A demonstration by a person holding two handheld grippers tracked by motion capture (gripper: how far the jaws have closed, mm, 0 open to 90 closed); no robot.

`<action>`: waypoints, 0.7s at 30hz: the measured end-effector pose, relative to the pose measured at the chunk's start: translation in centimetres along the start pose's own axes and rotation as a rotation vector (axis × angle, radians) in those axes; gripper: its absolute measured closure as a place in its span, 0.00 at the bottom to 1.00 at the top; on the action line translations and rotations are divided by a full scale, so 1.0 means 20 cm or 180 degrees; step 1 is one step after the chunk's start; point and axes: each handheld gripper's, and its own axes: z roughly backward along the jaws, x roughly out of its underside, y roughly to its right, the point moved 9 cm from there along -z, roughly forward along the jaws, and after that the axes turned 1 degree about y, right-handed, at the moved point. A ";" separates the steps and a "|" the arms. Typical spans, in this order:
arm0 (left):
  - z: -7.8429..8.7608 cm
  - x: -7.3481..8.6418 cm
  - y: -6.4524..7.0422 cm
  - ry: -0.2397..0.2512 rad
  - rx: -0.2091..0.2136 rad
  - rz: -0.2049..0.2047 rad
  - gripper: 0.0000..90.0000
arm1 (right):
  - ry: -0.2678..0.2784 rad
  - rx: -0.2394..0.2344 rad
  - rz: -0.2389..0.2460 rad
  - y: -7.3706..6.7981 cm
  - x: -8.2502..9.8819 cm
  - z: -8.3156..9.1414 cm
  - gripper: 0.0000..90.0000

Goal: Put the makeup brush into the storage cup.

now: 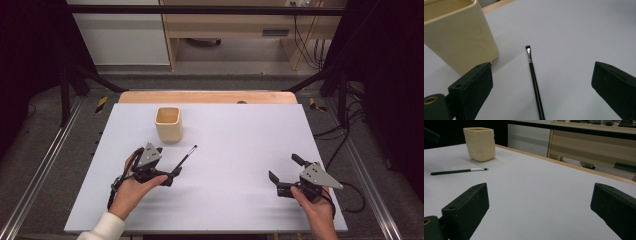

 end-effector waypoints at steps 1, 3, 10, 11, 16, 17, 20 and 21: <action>-0.01 0.00 -0.01 -0.0041 -0.0012 0.0009 0.04 | -0.0001 0.0001 -0.0002 0.00 0.00 0.00 0.03; -0.03 -0.01 -0.01 -0.0120 -0.0018 0.0039 0.04 | -0.0006 0.0004 -0.0009 0.00 0.00 0.00 0.03; -0.06 -0.04 -0.03 -0.0334 -0.0008 -0.0035 0.05 | -0.0014 0.0008 -0.0007 0.00 0.00 0.00 0.03; -0.06 -0.04 -0.03 -0.0358 -0.0001 -0.0043 0.05 | -0.0013 0.0008 0.0000 0.00 0.00 0.00 0.03; -0.08 -0.05 -0.03 -0.0457 0.0036 -0.0043 0.05 | -0.0025 0.0015 -0.0006 0.01 0.01 0.00 0.03; -0.09 -0.05 -0.03 -0.0475 0.0035 -0.0054 0.05 | -0.0024 0.0016 -0.0007 0.01 0.01 0.00 0.03; -0.10 -0.05 -0.03 -0.0533 0.0041 -0.0052 0.05 | -0.0030 0.0014 -0.0008 0.01 0.01 0.00 0.03; -0.11 -0.05 -0.03 -0.0557 0.0038 -0.0066 0.05 | -0.0031 0.0013 -0.0007 0.00 0.01 0.00 0.03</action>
